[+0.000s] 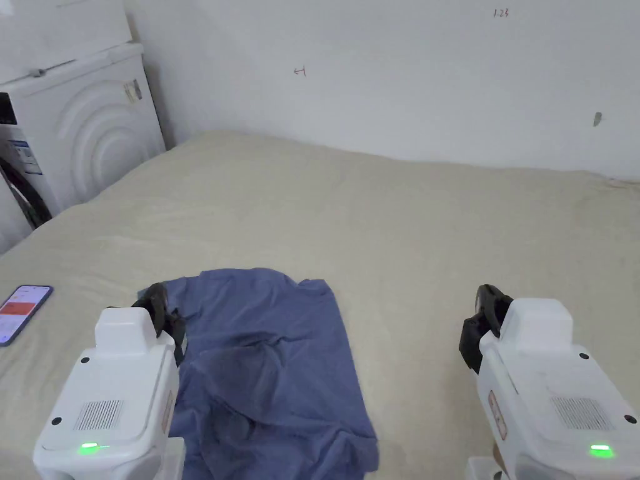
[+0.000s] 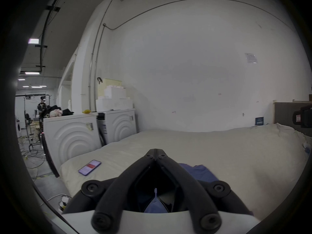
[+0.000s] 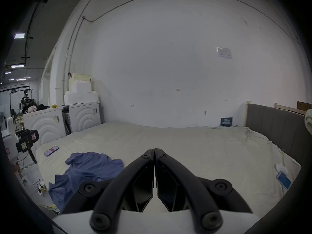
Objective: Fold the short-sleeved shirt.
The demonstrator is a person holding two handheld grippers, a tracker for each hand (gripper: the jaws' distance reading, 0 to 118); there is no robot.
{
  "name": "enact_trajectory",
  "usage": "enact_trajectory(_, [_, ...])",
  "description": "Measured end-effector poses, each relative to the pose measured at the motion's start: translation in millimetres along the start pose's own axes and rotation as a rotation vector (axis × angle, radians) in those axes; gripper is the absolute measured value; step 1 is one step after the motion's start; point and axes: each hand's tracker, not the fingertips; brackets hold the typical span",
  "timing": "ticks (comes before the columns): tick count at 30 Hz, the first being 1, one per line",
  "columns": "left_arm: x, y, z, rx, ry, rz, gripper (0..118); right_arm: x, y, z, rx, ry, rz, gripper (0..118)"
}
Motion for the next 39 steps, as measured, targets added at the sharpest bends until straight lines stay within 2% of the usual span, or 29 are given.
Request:
enact_trajectory(11, [-47.3,-7.0,9.9,-0.024,0.118,0.007,0,-41.5,-5.9,-17.0,-0.022,0.096,0.010,0])
enact_trajectory(20, [-45.2,-10.9,-6.1,-0.079,0.083,0.011,0,-43.3,-7.3,-21.3,-0.034,0.106,0.016,0])
enact_trajectory(25, [-34.4,-13.2,-43.8,-0.242,-0.019,0.067,0,-35.7,-8.5,-23.5,-0.045,0.094,0.024,0])
enact_trajectory(29, [-15.2,-19.9,-88.6,-0.450,-0.103,0.092,0,-27.2,-11.2,-24.8,-0.054,0.074,0.027,0])
enact_trajectory(33, [8.5,-36.0,-133.7,-0.681,-0.165,0.106,6,-16.7,-15.2,-27.2,-0.070,0.056,0.018,0])
enact_trajectory(34, [15.6,-41.7,-142.5,-0.714,-0.171,0.092,10,-14.3,-16.1,-27.6,-0.073,0.051,0.018,0])
enact_trajectory(35, [22.2,-47.2,-152.4,-0.741,-0.175,0.070,21,-12.1,-17.1,-28.0,-0.077,0.045,0.018,0])
enact_trajectory(38, [39.4,-65.8,-180.4,-0.884,-0.194,0.052,84,-5.3,-20.1,-29.1,-0.089,0.030,0.021,0])
enact_trajectory(39, [48.9,-60.4,-173.9,-0.930,-0.199,0.058,99,-3.2,-21.4,-29.5,-0.092,0.025,0.021,0])
